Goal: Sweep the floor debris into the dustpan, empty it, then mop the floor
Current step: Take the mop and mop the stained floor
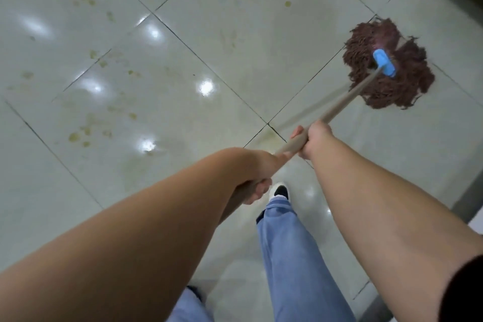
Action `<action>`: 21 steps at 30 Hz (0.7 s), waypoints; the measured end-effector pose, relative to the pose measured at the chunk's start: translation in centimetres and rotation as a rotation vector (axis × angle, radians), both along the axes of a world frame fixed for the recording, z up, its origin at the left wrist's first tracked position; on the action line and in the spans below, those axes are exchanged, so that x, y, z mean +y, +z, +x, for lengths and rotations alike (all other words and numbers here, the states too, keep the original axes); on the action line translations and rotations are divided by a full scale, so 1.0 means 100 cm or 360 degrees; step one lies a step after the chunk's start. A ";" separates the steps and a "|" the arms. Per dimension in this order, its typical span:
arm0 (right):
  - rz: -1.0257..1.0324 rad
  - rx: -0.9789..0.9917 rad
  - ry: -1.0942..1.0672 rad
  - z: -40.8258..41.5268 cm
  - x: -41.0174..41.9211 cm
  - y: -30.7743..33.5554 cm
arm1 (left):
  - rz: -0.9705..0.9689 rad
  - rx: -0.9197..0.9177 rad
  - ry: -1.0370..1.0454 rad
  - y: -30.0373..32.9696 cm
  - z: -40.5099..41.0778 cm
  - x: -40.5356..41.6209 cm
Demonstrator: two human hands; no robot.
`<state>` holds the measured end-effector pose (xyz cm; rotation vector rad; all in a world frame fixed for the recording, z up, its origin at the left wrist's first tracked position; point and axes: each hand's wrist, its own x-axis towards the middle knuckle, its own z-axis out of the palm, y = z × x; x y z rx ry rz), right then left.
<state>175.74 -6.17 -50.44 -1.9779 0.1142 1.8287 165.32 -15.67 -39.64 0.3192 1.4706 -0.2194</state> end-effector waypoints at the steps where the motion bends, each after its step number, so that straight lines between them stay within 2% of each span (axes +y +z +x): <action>1: -0.0037 -0.0009 0.0035 -0.017 -0.031 0.000 | -0.0020 0.0029 -0.0007 -0.002 -0.016 -0.031; 8: -0.0193 -0.0033 0.0256 -0.153 -0.293 0.016 | -0.0144 0.0135 0.0066 -0.002 -0.148 -0.299; 14: -0.0489 0.0009 0.0241 -0.252 -0.506 0.064 | -0.0408 0.0119 0.0195 0.059 -0.244 -0.508; 17: -0.0668 0.0003 0.0256 -0.270 -0.560 0.080 | -0.0494 0.0167 0.0228 0.073 -0.256 -0.567; 21: -0.0667 -0.0104 0.0342 -0.263 -0.575 0.081 | -0.0441 0.0254 0.0204 0.069 -0.239 -0.585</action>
